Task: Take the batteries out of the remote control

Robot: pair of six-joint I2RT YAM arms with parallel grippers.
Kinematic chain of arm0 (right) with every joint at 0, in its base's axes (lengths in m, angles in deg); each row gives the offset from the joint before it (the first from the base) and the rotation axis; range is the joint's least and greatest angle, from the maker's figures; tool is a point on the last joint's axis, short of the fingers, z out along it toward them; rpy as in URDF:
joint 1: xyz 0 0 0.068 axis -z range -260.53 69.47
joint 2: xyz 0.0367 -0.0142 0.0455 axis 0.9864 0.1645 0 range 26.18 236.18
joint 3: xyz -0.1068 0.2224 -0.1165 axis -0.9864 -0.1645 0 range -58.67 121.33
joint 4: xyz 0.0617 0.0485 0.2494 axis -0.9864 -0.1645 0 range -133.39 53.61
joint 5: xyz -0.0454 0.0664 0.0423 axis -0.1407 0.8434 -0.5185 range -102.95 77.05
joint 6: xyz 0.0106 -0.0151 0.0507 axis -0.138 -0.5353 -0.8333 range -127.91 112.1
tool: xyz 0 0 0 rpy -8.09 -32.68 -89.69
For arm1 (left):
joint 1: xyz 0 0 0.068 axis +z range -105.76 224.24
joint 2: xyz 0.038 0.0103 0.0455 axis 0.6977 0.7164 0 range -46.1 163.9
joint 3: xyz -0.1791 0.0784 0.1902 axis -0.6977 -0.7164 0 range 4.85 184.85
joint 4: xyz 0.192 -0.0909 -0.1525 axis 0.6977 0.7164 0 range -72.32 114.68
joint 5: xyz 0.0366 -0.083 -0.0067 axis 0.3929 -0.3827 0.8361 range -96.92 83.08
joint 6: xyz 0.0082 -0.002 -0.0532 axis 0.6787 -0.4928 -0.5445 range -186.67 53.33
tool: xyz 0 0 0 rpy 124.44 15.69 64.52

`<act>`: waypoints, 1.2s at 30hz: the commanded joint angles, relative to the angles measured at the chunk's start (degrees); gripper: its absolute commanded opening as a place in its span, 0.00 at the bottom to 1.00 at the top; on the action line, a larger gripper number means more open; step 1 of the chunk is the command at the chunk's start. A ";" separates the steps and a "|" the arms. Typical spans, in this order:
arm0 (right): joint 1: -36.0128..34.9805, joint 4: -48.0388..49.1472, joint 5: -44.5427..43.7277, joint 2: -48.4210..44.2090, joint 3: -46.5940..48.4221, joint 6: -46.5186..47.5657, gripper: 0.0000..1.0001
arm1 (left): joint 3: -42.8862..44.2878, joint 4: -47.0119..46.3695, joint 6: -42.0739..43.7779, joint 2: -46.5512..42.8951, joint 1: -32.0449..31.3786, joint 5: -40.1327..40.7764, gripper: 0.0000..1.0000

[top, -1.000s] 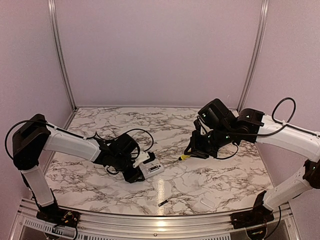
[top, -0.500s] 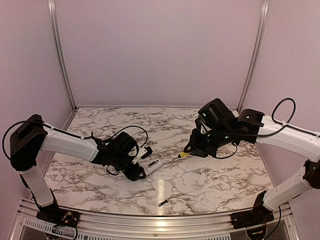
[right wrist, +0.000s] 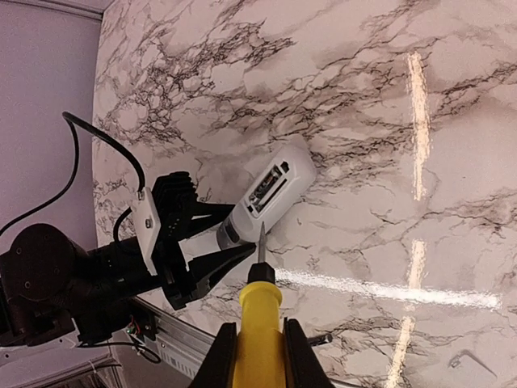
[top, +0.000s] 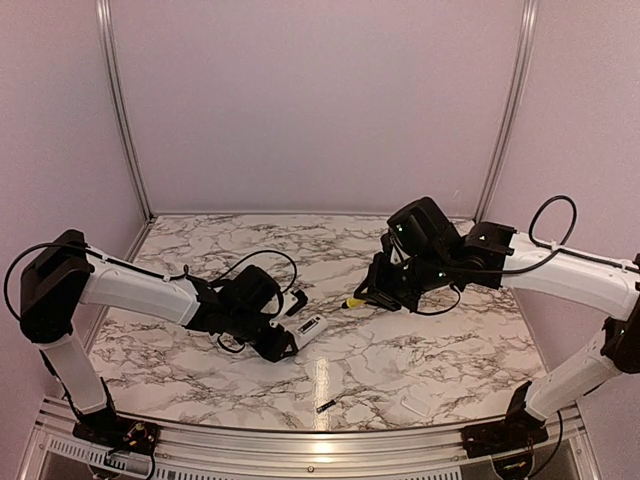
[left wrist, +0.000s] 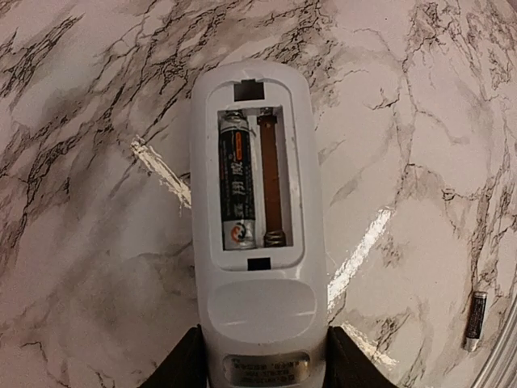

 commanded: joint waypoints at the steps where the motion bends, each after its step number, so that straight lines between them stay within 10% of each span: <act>1: -0.49 3.33 0.46 1.58 -0.05 -2.42 0.00 | 2.85 -2.16 -2.34 0.34 -2.11 6.90 0.00; 36: 4.81 3.38 -1.43 -5.38 -6.08 -6.66 0.00 | 12.77 -2.24 -2.90 3.20 -9.00 13.89 0.00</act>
